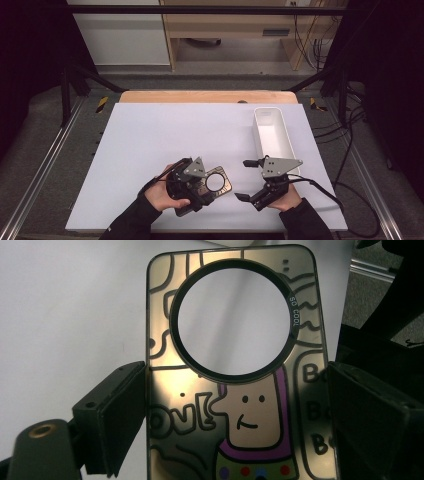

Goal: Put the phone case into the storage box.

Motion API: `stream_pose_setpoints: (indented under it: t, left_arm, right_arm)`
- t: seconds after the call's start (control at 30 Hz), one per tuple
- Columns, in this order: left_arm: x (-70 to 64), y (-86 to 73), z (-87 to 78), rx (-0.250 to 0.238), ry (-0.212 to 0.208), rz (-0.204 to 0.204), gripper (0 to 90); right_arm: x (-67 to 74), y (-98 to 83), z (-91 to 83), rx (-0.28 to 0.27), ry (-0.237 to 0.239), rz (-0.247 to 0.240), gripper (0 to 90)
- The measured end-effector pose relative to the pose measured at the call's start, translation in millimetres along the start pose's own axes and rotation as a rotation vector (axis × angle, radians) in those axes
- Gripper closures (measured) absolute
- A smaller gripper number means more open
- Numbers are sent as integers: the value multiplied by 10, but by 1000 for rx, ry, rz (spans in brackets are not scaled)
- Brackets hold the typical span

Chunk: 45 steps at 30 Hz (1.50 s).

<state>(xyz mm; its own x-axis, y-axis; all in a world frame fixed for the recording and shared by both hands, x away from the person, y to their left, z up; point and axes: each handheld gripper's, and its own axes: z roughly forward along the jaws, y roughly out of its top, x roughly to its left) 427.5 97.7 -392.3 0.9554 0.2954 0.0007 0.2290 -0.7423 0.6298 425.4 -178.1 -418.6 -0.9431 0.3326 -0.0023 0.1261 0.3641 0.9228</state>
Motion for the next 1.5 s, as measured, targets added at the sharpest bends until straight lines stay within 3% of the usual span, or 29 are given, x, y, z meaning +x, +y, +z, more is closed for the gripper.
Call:
stream_pose_setpoints:
  t: [0.27, 0.47, 0.7, 1.5]
  left_arm:
    - [-12, 24, 17, 9, -38, 29, 111]
    - [-41, 81, 42, 19, -62, 74, 111]
    - [-32, 137, 59, 15, -90, 89, 111]
    - [-108, 234, 56, -10, -126, 161, 112]
  right_arm:
    - [6, -8, 60, 8, 39, -5, 6]
    - [15, -14, 74, 10, 76, -6, 6]
    - [22, -13, 89, 12, 95, -12, 7]
    - [90, 69, 237, 46, 178, -61, 16]
